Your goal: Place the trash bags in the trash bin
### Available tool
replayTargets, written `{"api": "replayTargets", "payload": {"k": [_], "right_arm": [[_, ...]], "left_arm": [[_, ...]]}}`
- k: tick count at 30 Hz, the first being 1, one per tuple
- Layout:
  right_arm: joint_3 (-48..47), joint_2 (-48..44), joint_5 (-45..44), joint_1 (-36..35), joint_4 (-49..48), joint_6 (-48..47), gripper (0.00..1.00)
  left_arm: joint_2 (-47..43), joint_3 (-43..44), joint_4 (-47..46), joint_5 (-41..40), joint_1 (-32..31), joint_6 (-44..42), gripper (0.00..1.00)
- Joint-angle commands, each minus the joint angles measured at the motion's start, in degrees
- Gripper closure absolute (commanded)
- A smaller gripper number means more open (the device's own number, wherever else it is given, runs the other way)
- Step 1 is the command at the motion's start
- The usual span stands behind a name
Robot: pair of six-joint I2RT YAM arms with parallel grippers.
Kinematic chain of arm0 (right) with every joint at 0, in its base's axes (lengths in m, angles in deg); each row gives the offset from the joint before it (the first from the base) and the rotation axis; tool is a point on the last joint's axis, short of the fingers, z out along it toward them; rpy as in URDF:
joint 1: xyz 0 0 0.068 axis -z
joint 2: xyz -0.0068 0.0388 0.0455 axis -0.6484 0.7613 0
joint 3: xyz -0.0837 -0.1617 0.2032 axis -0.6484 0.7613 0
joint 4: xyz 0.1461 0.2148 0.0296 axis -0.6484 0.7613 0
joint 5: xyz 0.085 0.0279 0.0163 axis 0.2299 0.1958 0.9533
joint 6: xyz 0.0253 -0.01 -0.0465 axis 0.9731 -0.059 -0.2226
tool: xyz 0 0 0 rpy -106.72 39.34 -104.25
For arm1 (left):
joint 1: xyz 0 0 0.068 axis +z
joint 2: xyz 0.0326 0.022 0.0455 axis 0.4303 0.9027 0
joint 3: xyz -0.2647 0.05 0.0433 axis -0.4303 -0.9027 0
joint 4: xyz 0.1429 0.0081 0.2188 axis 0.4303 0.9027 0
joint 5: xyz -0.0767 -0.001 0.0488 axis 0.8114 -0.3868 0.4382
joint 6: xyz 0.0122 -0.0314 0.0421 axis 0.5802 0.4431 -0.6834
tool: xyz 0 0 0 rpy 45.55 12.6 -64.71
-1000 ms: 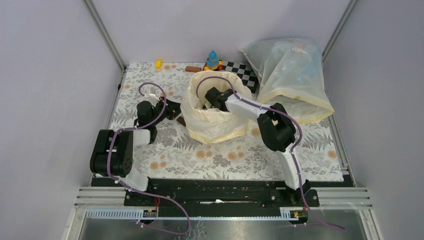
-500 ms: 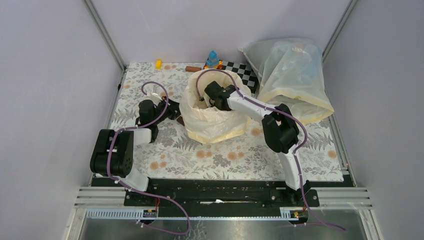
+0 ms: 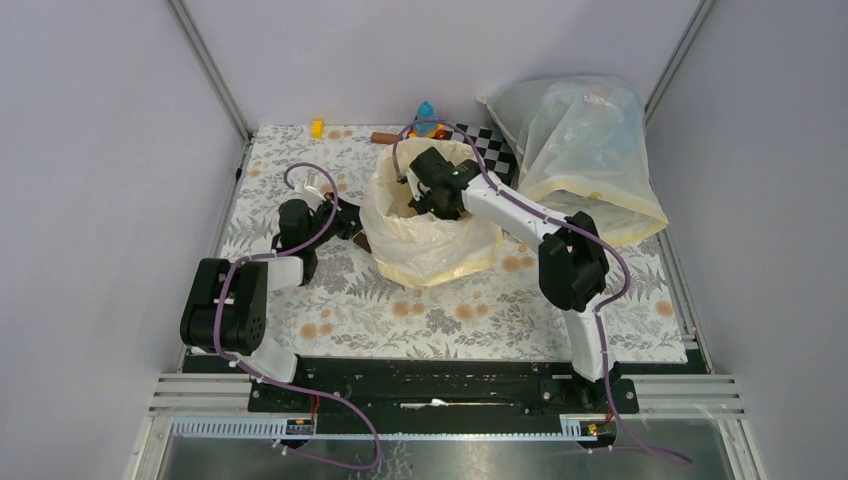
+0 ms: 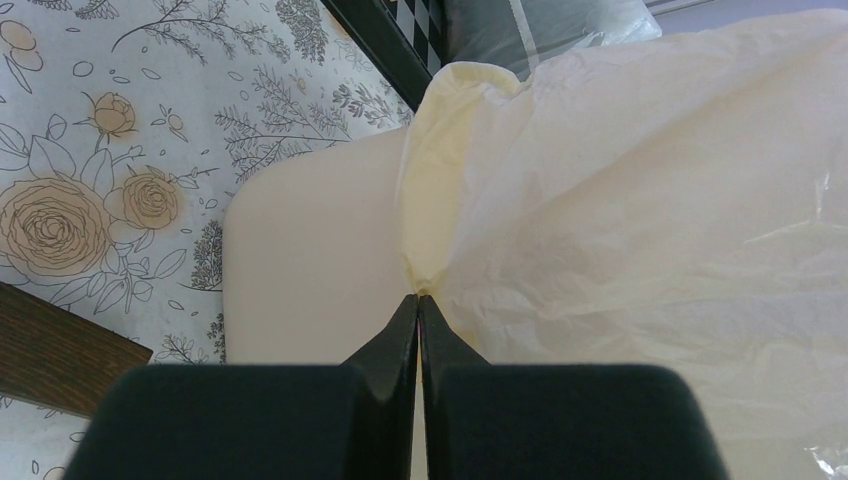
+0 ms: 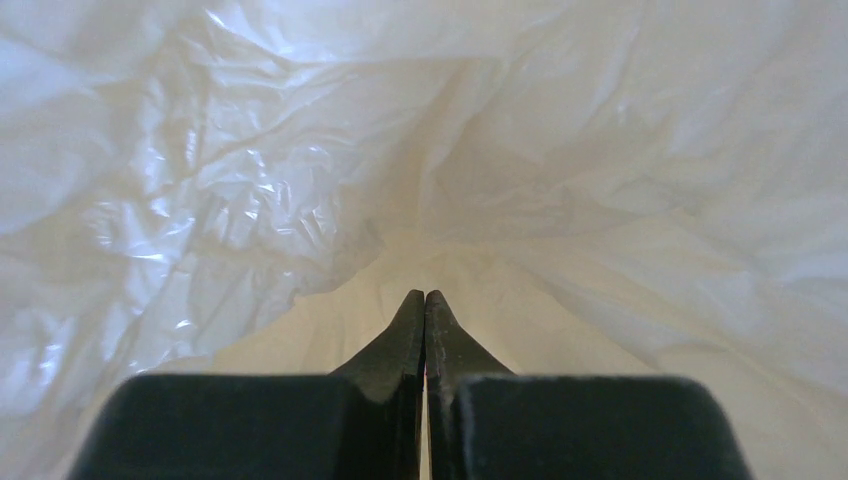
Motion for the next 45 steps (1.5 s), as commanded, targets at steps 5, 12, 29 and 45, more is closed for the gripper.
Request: {"api": "replayTargets", "payload": {"k": [5,12,29,45], "right_arm": [[-9.2,-6.3,-2.4,-0.1,-1.2,2.3,1.0],[-13.6,-9.5,-3.6,-0.1,-0.9,4.5,0.9],[5.0,-34.0,-25.9,-0.1,-6.7,14.7,0.1],[40.1,-63.9,-23.2,-0.1,-22.7,20.3,0.0]], "left_arm": [[-2.0,2.1,-0.2,-1.2,-0.4,-1.8,1.0],[-2.8,2.0,0.7,-1.5,-0.5,-2.4,0.97],[-18.8,1.7,21.8,-13.3,-0.5,-11.9,0.38],[-43.4,0.9,38.9,-21.6,-0.5,-18.0,0.01]]}}
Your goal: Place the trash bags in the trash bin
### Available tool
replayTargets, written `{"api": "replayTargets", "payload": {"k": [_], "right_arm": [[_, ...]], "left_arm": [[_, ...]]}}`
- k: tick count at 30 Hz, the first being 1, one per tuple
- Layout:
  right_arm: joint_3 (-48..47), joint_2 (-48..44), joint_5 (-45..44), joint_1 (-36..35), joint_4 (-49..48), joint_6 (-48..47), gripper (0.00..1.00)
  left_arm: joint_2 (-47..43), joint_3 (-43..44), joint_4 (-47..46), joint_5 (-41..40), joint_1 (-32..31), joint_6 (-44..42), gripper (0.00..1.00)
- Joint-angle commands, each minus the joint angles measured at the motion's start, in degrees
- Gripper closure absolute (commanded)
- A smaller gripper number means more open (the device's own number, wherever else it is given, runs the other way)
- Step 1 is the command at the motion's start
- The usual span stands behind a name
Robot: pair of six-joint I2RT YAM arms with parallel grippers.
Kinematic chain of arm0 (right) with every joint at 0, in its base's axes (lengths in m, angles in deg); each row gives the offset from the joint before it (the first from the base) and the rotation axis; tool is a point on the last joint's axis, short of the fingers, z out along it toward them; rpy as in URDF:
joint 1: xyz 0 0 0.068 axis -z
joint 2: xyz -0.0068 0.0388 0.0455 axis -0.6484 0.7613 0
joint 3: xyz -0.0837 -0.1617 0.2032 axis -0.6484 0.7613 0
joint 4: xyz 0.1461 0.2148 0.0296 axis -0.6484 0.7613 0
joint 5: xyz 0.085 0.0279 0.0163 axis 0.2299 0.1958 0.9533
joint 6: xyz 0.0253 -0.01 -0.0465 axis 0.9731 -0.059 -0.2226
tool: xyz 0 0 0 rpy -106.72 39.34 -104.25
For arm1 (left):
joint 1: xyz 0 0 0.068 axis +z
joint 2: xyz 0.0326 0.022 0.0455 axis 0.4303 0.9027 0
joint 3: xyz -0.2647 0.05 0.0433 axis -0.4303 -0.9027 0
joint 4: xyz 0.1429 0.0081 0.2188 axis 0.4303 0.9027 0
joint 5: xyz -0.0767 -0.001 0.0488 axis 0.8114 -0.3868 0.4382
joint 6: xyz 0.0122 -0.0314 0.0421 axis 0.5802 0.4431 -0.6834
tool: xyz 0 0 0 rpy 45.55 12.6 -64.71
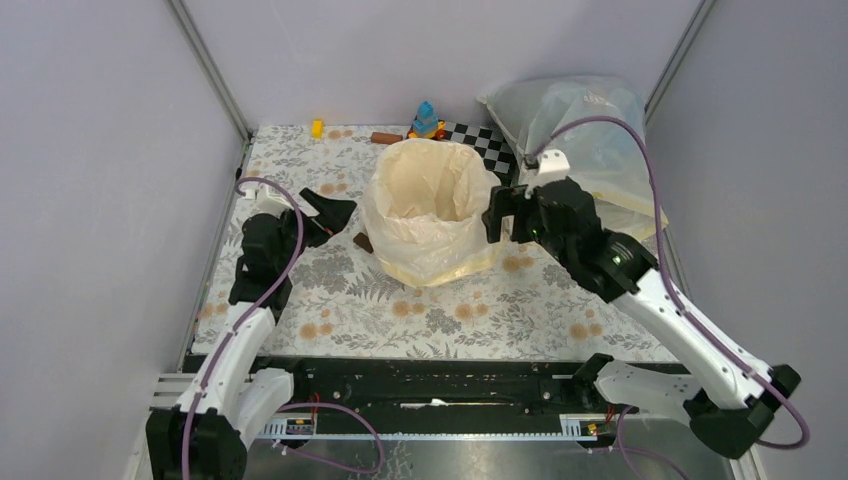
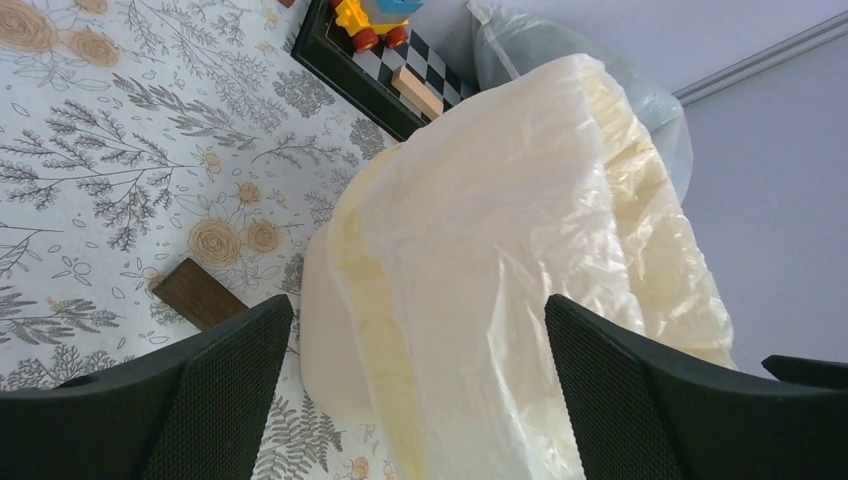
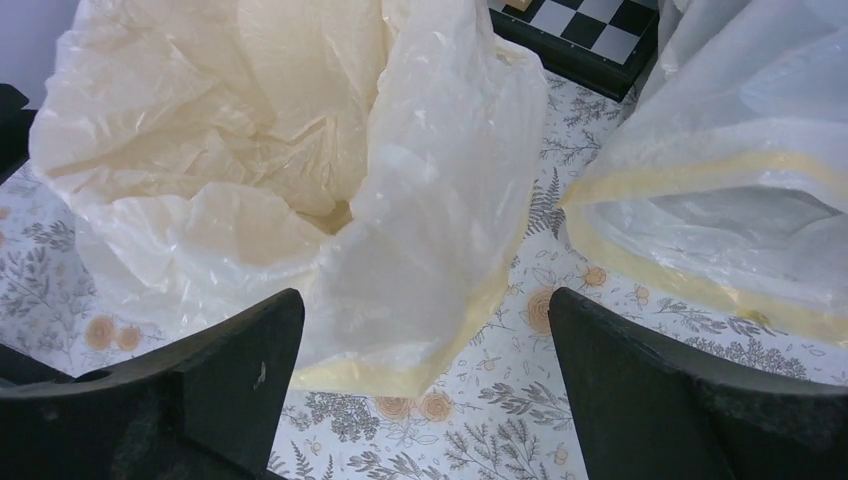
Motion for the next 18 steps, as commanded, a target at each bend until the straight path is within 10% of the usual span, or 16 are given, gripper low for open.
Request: {"api": "replayTargets", "payload": {"k": [1,12,18], "right_arm": [[9.9,-8.9,-4.1,-0.1,-8.4,2.4,0.0],[47.6,-36.4,-9.4,-0.1,-38.0,-3.6,0.0],[59.5,-34.5,-24.2,1.0,-54.8,-4.8,0.0]], "left_arm": [[-6.5,0.4,1.9,-2.3,-0.2,-2.1,0.01],[-9.9,-5.2,-1.7,-4.6,-2.1,-5.8,0.01],[-8.4,-10.4,-8.9,-10.6,-4.1,-8.9,0.01]]}}
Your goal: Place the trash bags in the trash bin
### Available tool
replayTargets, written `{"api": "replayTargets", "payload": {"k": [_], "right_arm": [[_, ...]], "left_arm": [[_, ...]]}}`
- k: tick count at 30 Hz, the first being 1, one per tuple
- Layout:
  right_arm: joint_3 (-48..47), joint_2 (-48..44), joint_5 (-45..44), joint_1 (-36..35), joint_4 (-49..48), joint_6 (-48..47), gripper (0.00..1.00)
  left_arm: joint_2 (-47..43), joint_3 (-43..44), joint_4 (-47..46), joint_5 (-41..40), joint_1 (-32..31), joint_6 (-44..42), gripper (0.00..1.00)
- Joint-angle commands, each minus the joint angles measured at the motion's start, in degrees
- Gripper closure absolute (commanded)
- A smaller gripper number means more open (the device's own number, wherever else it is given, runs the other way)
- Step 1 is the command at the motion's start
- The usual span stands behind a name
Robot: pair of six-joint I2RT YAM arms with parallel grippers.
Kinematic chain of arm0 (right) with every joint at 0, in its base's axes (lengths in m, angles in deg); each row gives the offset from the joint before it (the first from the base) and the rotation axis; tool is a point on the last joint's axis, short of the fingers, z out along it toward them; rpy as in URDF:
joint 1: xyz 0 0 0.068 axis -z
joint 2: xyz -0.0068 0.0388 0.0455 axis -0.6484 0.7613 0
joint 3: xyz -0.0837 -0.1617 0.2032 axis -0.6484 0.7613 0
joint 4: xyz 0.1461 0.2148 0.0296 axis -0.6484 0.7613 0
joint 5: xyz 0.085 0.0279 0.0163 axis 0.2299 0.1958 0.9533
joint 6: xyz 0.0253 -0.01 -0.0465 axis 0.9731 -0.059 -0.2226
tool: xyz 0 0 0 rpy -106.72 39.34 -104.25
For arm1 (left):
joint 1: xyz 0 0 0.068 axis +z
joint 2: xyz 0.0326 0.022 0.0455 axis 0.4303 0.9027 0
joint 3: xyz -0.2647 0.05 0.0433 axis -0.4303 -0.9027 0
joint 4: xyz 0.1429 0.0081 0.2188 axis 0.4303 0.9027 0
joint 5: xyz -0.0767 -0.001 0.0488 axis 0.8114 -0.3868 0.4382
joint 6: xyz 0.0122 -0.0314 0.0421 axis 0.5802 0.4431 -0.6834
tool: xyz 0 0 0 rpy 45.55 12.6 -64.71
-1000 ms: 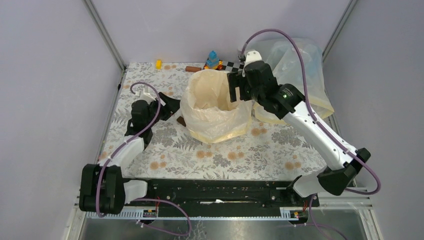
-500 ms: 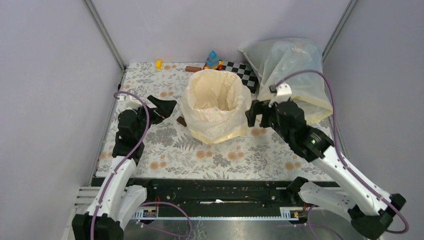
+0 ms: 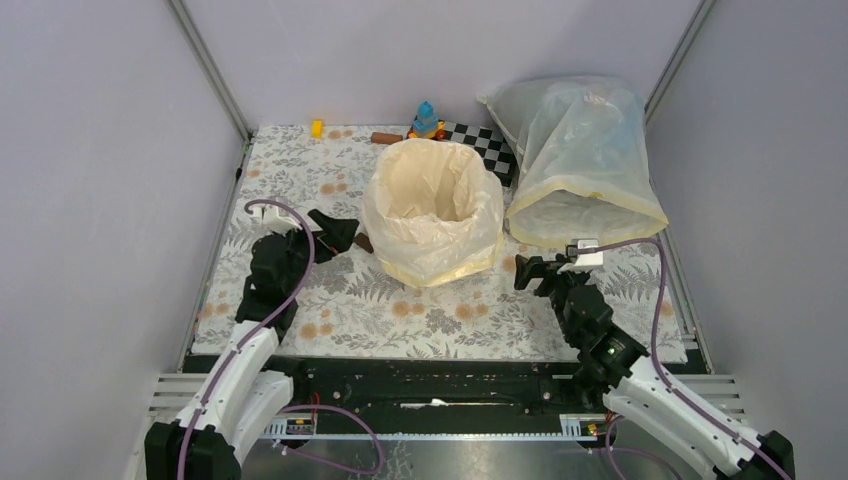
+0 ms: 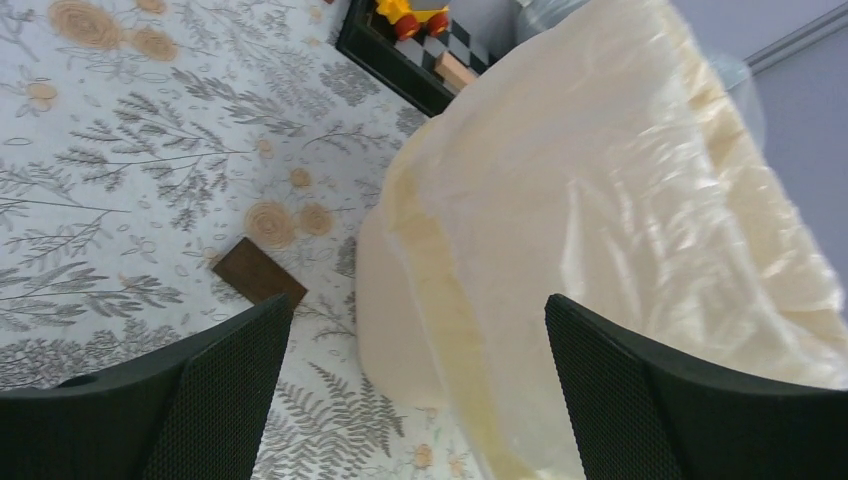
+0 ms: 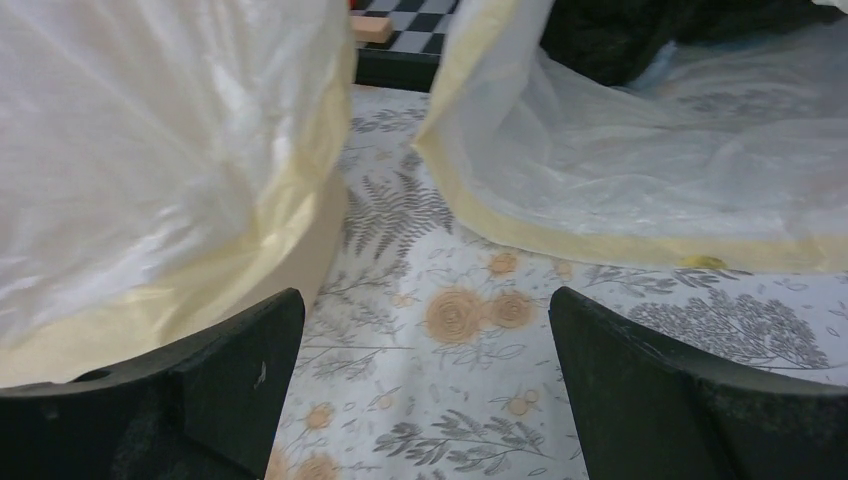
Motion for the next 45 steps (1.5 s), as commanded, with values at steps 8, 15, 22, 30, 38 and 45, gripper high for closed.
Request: {"api": "replayTargets", "payload": {"k": [8,15,22,30,38,45], "right_arm": [[5.0,18.6,9.4,28.6,-23.2,3.3,0.0],[5.7,29.2,15.5,31.5,-36.7,-10.1,0.0],[10.5,48.7,10.8,31.6,-64.3,-15.8,0.0],[7.5,63.0,6.9,32.3,-73.1,-16.6,0.0],[6.9,65.1,6.7,32.9,-75.8,-16.7,0.0],[6.9,65.0,6.6,32.9,-75.9,-16.6,0.0]], "left_arm": [[-0.8,-9.5,-14.5,-20.5,-5.8,-9.8,0.01],[2.6,-12.6,-24.0,-23.8,-5.8,-18.4,0.01],[10.3,-12.8,-28.5,-26.0,-5.8,-23.2,0.01],[12.9,-11.6,-29.6,-23.9,-3.3,-23.5,0.01],[14.4,-14.1,-36.2,-26.5,-1.3,-31.1,0.01],[29.1,-14.6,-49.4,-26.5,0.8,-32.4,0.01]]}}
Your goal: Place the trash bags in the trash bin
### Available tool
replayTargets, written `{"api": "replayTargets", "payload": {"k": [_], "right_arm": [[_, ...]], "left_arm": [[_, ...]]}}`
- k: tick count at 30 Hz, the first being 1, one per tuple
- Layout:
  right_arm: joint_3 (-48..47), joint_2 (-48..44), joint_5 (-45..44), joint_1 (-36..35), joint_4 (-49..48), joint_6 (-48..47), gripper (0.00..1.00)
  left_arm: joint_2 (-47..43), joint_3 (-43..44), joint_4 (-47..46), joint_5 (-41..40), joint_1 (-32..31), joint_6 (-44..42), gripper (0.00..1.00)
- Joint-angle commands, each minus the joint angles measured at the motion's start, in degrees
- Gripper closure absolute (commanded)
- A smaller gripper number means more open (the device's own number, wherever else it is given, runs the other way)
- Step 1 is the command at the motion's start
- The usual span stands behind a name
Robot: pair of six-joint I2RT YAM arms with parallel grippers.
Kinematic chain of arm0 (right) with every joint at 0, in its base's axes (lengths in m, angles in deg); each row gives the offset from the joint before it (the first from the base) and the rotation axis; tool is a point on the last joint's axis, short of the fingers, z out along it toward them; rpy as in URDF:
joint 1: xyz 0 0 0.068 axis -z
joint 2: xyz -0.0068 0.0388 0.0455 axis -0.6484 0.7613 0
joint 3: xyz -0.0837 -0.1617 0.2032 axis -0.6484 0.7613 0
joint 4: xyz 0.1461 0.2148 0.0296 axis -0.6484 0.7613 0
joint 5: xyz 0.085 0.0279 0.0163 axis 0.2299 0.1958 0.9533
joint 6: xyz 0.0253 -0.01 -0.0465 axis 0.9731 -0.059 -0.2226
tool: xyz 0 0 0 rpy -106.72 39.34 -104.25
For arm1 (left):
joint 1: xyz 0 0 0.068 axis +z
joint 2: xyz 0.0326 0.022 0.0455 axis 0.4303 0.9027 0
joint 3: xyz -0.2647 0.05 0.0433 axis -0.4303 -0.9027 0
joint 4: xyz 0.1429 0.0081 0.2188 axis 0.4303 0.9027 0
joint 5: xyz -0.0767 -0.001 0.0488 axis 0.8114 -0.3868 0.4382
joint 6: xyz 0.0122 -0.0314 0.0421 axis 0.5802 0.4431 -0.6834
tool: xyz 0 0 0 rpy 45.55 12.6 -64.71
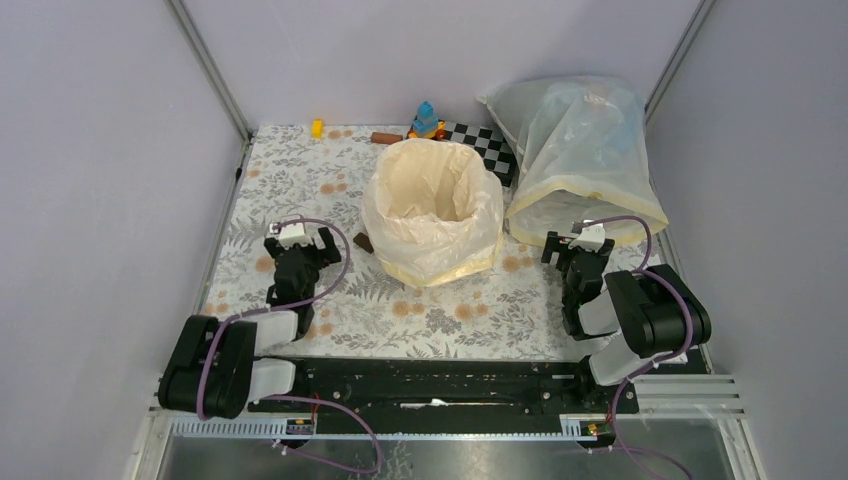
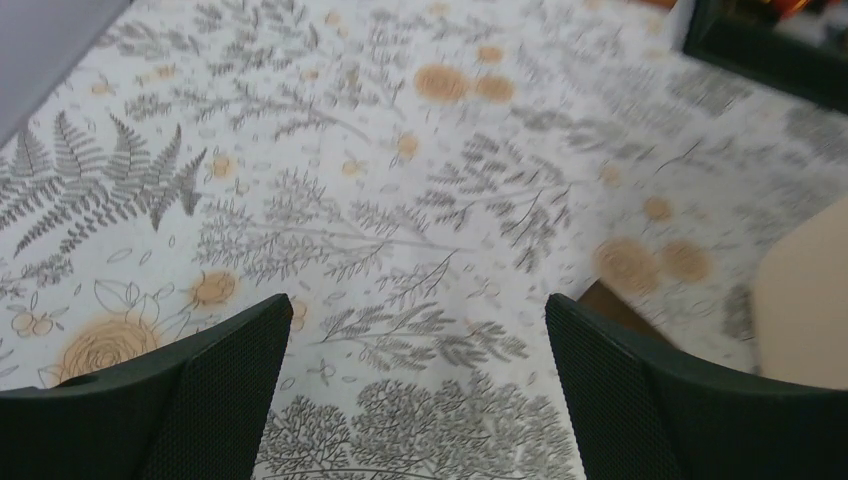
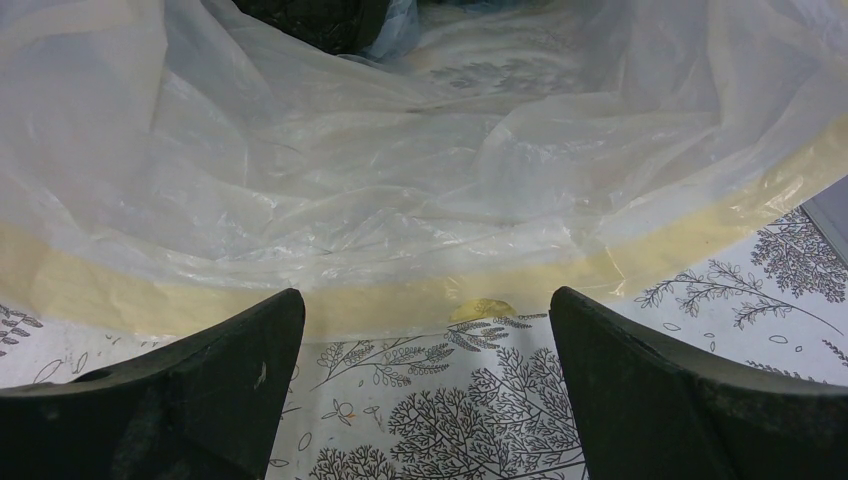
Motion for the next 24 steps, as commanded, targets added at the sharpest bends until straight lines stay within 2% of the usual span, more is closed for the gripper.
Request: {"api": "replayTargets", "payload": {"k": [1,9,11,12,13,15,18,20,24], "right_arm": [[-1.0,-0.6,-2.1,0.3,-3.9,-0.5,0.0],[-1.0,-0.6,-2.1,0.3,-3.9,-0.6,0.0],[-1.0,-0.6,-2.1,0.3,-3.9,-0.6,0.0],[-1.0,-0.6,-2.1,0.3,-3.8,-0.5,0.0],[-1.0,-0.6,-2.1,0.3,-3.8,-0.6,0.0],[-1.0,-0.6,-2.0,0.3,-3.8,-0.6,0.0],[-1.0,-0.7,-2.1,0.3,-3.9,-0.5,0.0],[-1.0,-0.7,-2.1,0.3,-3.9,-0.6,0.0],[-1.0,-0.7,-2.1,0.3,-3.9,-0.6,0.0]], "left_arm": [[5.0,0.4,-11.5,-2.4,1.0,-4.0,0.01],[7.7,0.6,-14.0,-2.6,1.0,-6.5,0.03],[15.2,-4.0,-29.6,0.3,1.0,-8.0,0.02],[19.8,-5.4,-38.4,-0.7,1.0,-8.7,0.02],[20.0,-5.4,-39.9,-0.9,0.9,-9.0,0.01],[17.4,-0.8,-25.8,2.5,1.2,-9.0,0.04],[17.7,0.2,-24.2,4.1,1.5,-9.2,0.06],[18.5,-0.1,-26.3,3.8,1.5,-9.6,0.01],[18.7,2.5,-21.5,3.7,1.9,-8.8,0.01]]}}
